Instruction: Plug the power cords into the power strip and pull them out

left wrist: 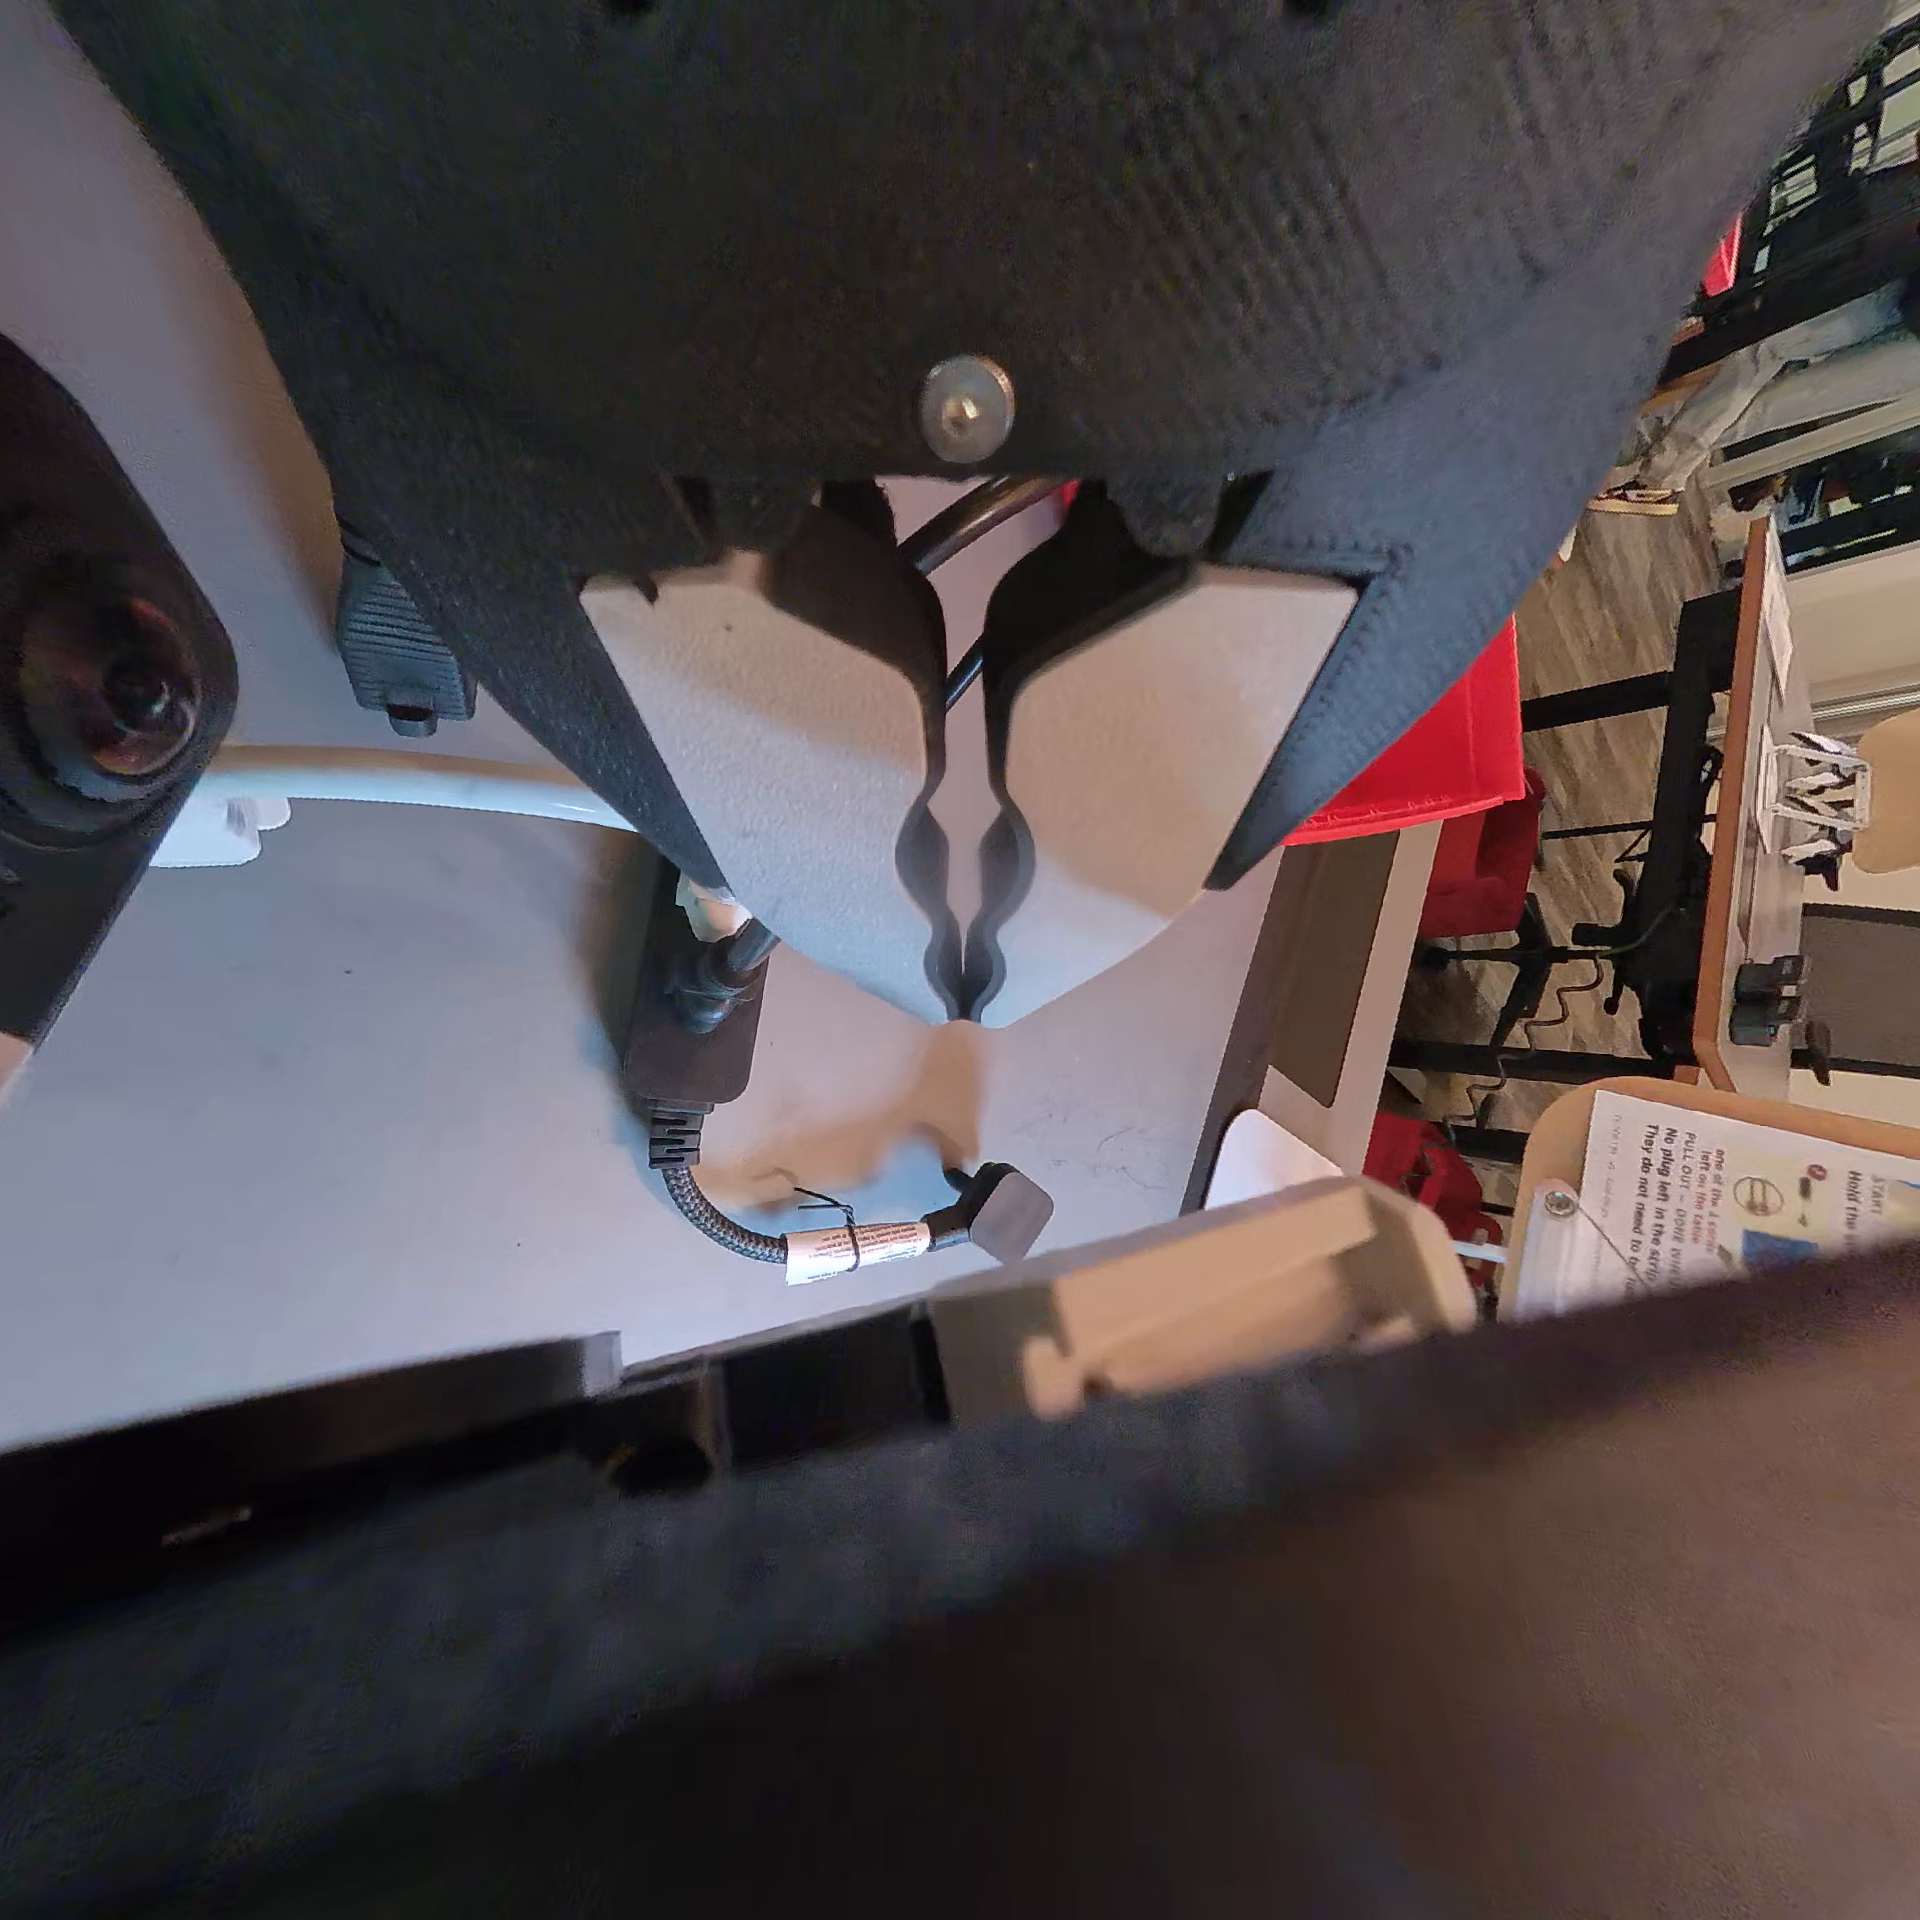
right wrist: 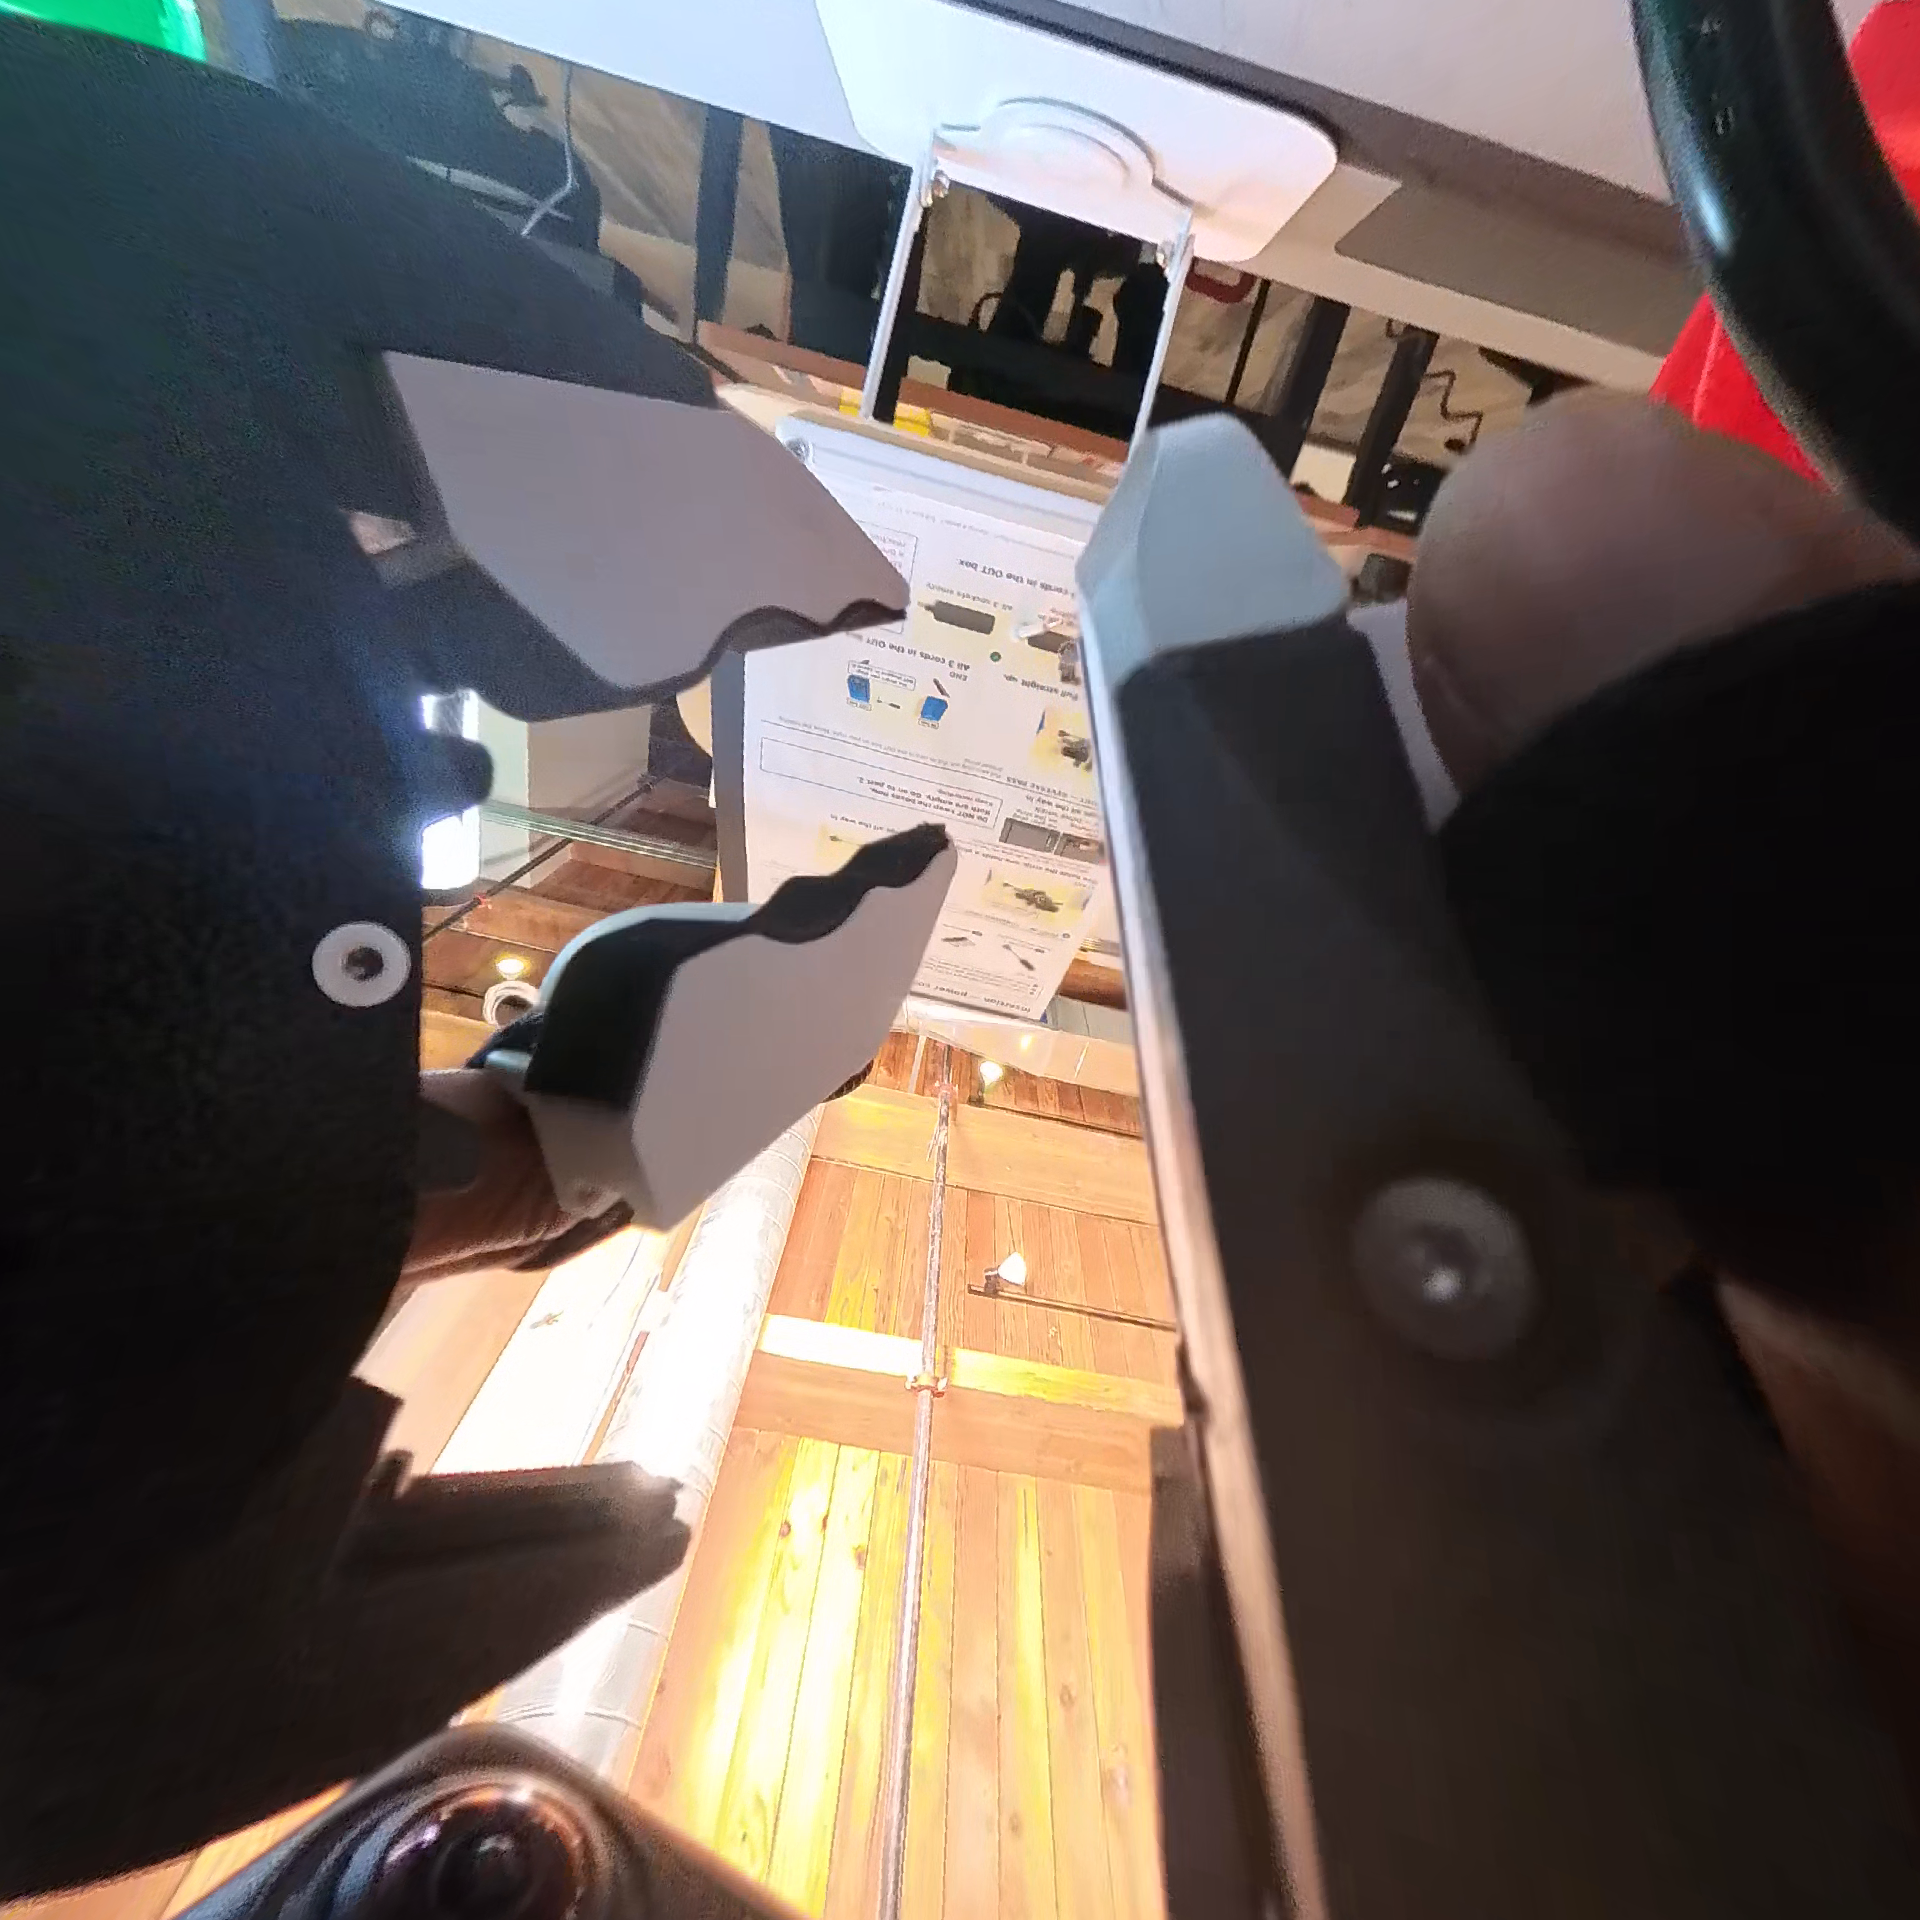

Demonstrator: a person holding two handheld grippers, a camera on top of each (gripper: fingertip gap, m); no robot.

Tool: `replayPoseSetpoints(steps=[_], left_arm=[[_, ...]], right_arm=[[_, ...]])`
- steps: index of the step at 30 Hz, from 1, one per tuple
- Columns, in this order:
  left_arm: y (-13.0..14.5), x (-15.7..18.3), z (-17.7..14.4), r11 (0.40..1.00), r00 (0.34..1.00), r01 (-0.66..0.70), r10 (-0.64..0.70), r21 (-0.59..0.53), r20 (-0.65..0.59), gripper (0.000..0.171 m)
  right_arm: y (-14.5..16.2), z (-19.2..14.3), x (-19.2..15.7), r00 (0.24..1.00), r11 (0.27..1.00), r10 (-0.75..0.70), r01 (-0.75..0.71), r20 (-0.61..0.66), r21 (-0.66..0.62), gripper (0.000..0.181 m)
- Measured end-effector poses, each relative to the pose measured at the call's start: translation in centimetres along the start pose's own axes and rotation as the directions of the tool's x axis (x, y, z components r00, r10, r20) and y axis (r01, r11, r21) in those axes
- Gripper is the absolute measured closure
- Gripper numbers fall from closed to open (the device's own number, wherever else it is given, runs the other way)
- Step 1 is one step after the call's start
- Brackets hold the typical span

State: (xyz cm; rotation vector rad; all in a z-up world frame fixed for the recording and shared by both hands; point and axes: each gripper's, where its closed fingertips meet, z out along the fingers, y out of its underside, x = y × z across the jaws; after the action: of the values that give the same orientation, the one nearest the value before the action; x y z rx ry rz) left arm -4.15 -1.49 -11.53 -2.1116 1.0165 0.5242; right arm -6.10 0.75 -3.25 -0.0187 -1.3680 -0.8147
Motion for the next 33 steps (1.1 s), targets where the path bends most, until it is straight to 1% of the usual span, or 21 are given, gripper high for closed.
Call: replayPoseSetpoints(steps=[1,3,4,5,7,11,12,13,20,21,25,33], left_arm=[[0.0,0.1,0.0,1.000,1.000,-0.002,0.002,0.002,-0.001,0.171],[-0.1,0.1,-0.1,1.000,1.000,-0.003,0.003,0.009,-0.003,0.171],[-0.2,0.1,-0.2,1.000,1.000,-0.003,0.003,0.015,-0.004,0.171],[-0.2,0.2,-0.2,1.000,1.000,-0.002,0.002,0.020,-0.005,0.171],[-0.3,0.2,-0.4,1.000,1.000,-0.003,0.003,0.022,-0.006,0.171],[-0.3,0.2,-0.4,1.000,1.000,-0.014,0.014,0.011,-0.007,0.171],[-0.3,0.3,-0.4,1.000,1.000,-0.015,0.015,0.010,-0.006,0.171],[-0.3,0.3,-0.4,1.000,1.000,-0.016,0.016,0.010,-0.007,0.171],[-0.2,0.5,-0.2,1.000,1.000,-0.020,0.020,0.007,-0.013,0.171],[-0.2,0.6,-0.1,1.000,1.000,-0.020,0.020,0.006,-0.013,0.171],[-0.2,0.5,-0.1,1.000,1.000,-0.023,0.023,0.001,-0.013,0.171],[-0.3,0.5,-0.2,1.000,1.000,-0.028,0.028,-0.003,-0.007,0.171]], right_arm=[[0.0,0.0,0.3,1.000,1.000,0.014,-0.014,-0.016,0.001,0.050],[0.0,-0.1,1.0,0.997,0.998,0.054,-0.053,-0.060,0.016,0.052],[0.1,-0.2,1.2,0.994,0.997,0.076,-0.075,-0.077,0.023,0.047],[0.1,-0.2,1.4,0.991,0.995,0.098,-0.096,-0.095,0.028,0.046],[-0.2,-0.3,1.7,0.984,0.992,0.118,-0.111,-0.137,0.060,0.120],[-1.2,-0.5,1.5,0.979,0.986,0.131,-0.112,-0.159,0.123,0.121],[-1.5,-0.6,1.5,0.977,0.985,0.131,-0.108,-0.166,0.137,0.118],[-1.7,-0.6,1.4,0.978,0.984,0.129,-0.105,-0.164,0.146,0.120],[-2.3,-0.6,1.3,0.981,0.984,0.101,-0.073,-0.167,0.165,0.122],[-2.4,-0.7,1.2,0.981,0.984,0.097,-0.070,-0.165,0.165,0.075],[-2.2,-0.8,1.0,0.984,0.985,0.081,-0.055,-0.158,0.163,0.082],[-2.0,-0.8,1.2,0.984,0.986,0.079,-0.054,-0.158,0.156,0.081]])
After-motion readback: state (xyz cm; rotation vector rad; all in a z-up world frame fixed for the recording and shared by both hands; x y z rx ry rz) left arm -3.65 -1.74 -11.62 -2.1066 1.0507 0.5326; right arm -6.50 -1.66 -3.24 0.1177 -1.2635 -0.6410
